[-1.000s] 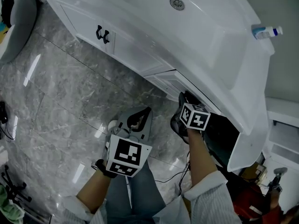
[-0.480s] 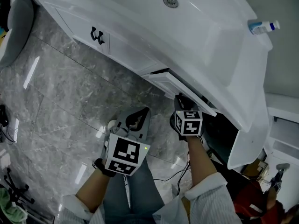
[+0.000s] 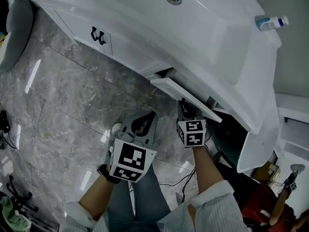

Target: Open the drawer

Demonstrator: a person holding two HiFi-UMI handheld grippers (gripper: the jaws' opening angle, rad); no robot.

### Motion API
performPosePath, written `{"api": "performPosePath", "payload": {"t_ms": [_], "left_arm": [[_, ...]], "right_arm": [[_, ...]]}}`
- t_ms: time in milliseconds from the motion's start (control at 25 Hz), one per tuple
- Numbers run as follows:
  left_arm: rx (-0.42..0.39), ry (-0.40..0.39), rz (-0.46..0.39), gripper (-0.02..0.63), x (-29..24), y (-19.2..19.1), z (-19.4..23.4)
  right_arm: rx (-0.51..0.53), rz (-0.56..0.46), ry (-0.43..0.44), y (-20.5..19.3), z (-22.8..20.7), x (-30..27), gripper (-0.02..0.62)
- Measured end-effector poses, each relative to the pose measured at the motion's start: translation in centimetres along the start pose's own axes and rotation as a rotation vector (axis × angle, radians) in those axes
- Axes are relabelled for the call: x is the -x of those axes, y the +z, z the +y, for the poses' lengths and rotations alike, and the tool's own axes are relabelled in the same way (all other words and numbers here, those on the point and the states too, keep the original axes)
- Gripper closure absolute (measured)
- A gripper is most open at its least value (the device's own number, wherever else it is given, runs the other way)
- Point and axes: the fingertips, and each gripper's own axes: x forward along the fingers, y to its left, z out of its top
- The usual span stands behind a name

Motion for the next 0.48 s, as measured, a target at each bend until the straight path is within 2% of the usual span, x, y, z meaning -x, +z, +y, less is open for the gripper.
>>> {"api": "performPosePath", "payload": {"t_ms": [480], "left_arm": [[0.0, -0.004, 0.0, 0.592, 0.2, -0.3, -0.5]], "right_arm": [[-0.008, -0.026, 0.006, -1.0, 1.7, 1.0, 0.549]]}}
